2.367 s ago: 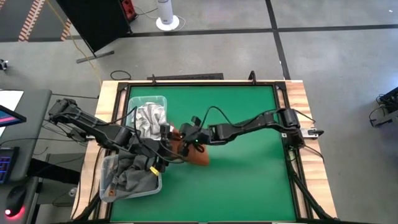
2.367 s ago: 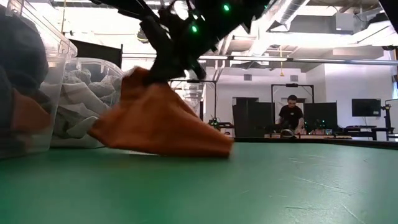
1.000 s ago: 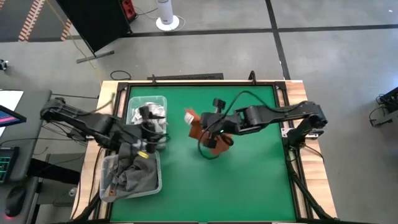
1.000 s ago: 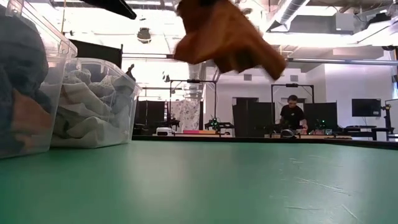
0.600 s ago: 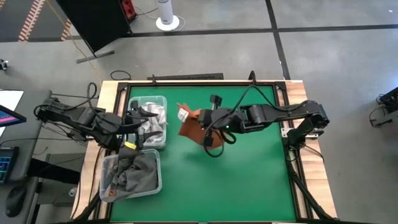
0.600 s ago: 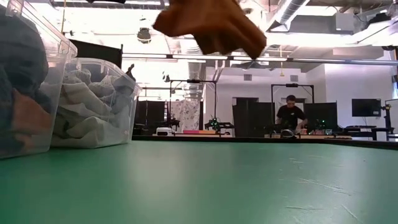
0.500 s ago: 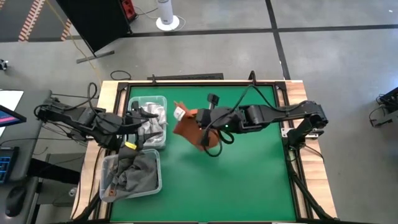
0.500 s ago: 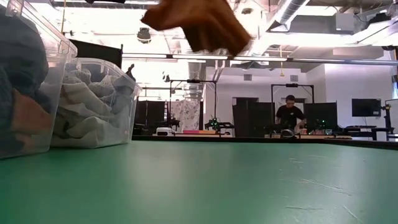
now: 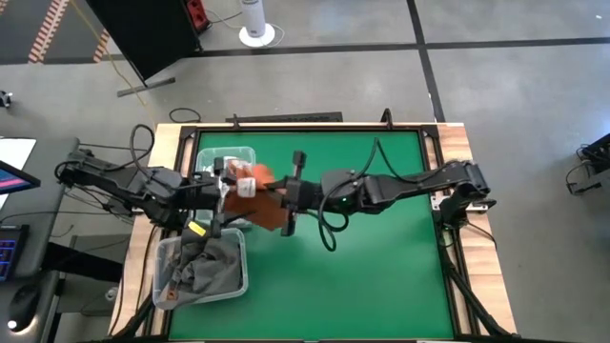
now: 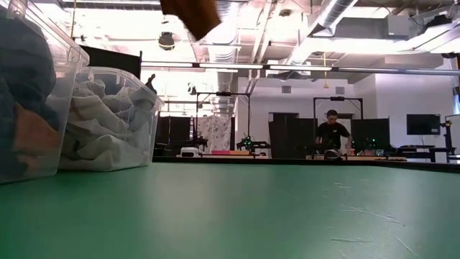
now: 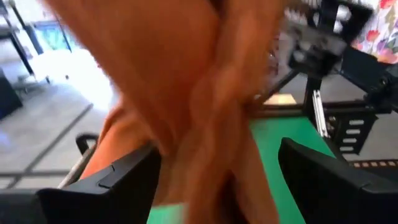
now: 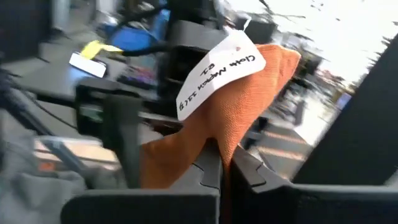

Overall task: Sort towels by color in basket
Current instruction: Put the orange towel into the bottom transparent bin

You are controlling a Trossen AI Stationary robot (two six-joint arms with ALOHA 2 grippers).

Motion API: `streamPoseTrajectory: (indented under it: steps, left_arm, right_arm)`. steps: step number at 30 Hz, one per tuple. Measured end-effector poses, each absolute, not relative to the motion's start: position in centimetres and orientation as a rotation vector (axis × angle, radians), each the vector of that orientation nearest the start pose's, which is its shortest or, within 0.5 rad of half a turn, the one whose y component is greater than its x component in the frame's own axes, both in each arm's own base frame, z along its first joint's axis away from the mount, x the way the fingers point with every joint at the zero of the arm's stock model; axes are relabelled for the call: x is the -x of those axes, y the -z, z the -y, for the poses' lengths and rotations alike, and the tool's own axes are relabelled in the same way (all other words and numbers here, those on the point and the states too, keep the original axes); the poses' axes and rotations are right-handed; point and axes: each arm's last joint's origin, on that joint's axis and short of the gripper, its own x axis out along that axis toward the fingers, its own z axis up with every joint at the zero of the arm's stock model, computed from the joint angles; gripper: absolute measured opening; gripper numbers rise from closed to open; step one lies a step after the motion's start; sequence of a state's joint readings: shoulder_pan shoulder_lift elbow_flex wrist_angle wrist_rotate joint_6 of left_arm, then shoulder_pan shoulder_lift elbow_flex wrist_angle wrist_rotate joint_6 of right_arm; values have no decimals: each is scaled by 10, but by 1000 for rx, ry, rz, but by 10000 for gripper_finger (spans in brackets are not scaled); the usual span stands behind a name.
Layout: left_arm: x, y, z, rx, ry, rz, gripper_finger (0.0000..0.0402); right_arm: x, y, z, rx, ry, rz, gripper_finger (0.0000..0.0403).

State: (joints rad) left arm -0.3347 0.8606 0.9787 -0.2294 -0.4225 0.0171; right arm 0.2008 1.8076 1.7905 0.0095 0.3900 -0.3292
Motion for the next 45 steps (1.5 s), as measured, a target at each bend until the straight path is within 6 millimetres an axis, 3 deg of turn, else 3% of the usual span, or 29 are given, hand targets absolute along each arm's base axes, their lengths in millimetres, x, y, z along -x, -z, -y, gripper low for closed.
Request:
streamPoseTrajectory:
  steps: [7, 10, 13, 18, 20, 27, 33, 39, 41, 45]
  left_arm:
    - [-185, -384, 52, -140, -84, -54, 308]
    - [-189, -384, 53, -173, -85, -42, 284]
    - [-191, -385, 54, -198, -87, -32, 225]
    - [-191, -386, 54, -229, -88, -16, 59]
    - [-188, -387, 53, -232, -87, -15, 18]
    - [-153, -409, 50, -49, 22, -166, 3]
    - [-126, -405, 49, 281, 215, -562, 2]
    - [-121, -388, 60, 440, 392, -886, 1]
    - [-121, -385, 67, 430, 443, -938, 1]
    - [-126, -368, 81, 323, 364, -1104, 1]
  right_arm:
    - [-429, -410, -78, 319, 126, 55, 27]
    - [-430, -410, -78, 314, 121, 70, 32]
    - [-430, -410, -77, 274, 114, 79, 42]
    - [-431, -409, -77, 267, 84, 69, 78]
    - [-428, -410, -78, 283, 77, 41, 101]
    - [-383, -436, -82, 282, 88, -92, 193]
    - [-355, -434, -80, 173, 146, -292, 228]
    - [-356, -412, -77, 111, 269, -442, 223]
    - [-360, -405, -79, 95, 278, -449, 219]
    - [-362, -394, -88, 79, 274, -478, 213]
